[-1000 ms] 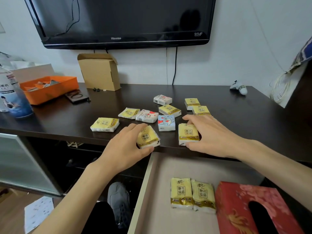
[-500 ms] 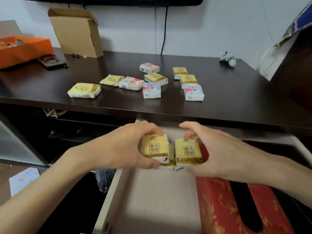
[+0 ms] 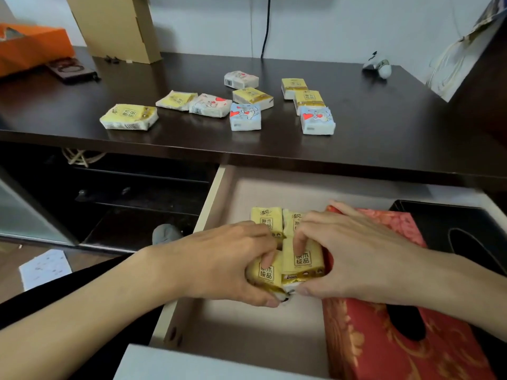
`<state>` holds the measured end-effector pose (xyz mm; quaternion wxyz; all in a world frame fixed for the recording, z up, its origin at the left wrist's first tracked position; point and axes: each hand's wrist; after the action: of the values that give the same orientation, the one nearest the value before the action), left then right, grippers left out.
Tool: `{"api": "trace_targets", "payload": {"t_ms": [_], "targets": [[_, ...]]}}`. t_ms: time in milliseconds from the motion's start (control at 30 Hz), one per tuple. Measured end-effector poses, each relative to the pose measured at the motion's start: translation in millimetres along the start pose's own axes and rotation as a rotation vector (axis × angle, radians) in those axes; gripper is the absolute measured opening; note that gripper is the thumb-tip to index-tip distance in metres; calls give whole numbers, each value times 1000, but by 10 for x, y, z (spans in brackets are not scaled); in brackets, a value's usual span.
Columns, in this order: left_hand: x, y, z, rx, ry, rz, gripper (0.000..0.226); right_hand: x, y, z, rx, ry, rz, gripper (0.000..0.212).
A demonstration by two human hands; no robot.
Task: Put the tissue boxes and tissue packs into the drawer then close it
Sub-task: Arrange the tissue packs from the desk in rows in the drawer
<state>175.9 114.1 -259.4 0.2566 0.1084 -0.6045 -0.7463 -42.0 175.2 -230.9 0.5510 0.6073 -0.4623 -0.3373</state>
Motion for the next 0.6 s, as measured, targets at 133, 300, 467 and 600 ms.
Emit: {"api": "trace_targets", "payload": {"t_ms": [133, 300, 467, 600], "targets": [[-22, -7, -11, 37, -1, -28, 50, 14, 11, -27, -30, -25, -54, 44], [-48, -41, -6, 171, -35, -75, 50, 30, 7, -29, -52, 15, -81, 50], [-43, -30, -15, 158, -18, -91, 50, 17, -5, 15, -7, 41, -42, 51], [-57, 34, -42, 98, 0, -62, 52, 68, 20, 60, 3, 47, 50, 42]]}}
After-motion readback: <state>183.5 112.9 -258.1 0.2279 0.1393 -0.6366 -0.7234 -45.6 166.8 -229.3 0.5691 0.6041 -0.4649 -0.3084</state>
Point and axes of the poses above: each hand's wrist, its own x-axis towards the middle knuckle, its own y-axis out of the back of the hand, z = x × y, and after that the axes turned 12 degrees about z, right-handed
